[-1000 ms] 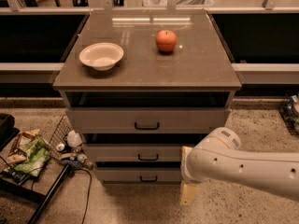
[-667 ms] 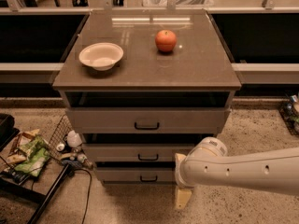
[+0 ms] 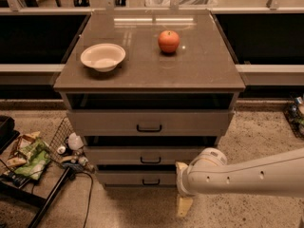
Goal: Open bottom drawer
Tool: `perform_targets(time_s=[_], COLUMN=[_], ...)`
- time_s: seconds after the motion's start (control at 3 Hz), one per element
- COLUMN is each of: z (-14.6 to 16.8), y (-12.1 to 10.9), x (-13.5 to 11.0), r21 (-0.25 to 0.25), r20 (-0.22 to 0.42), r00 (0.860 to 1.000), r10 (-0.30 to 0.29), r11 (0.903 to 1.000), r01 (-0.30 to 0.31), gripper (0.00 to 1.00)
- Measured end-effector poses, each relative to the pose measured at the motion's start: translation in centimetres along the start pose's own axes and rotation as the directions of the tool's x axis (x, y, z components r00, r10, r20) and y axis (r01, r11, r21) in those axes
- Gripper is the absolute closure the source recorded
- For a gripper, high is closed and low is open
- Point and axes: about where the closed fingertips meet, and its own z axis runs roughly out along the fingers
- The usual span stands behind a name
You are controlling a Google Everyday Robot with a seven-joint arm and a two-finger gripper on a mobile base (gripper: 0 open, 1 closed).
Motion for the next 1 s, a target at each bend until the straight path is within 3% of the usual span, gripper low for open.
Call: perform_targets(time_s=[0.33, 0.67, 1.0], z=[1.8, 8.4, 13.3], y=[0.1, -0.6, -0.8], x=[0.0, 0.5, 0.7], r21=[-0.028, -0.072, -0.083], r20=[-0.031, -0.059, -0.040], r00=[1.000, 0.998, 0.999], r10=[-0.001, 0.004, 0.017], r11=[0.9996, 0.9974, 0.9963], r01=[0.001, -0.009, -0.020], gripper=[0.00, 0.00, 0.00])
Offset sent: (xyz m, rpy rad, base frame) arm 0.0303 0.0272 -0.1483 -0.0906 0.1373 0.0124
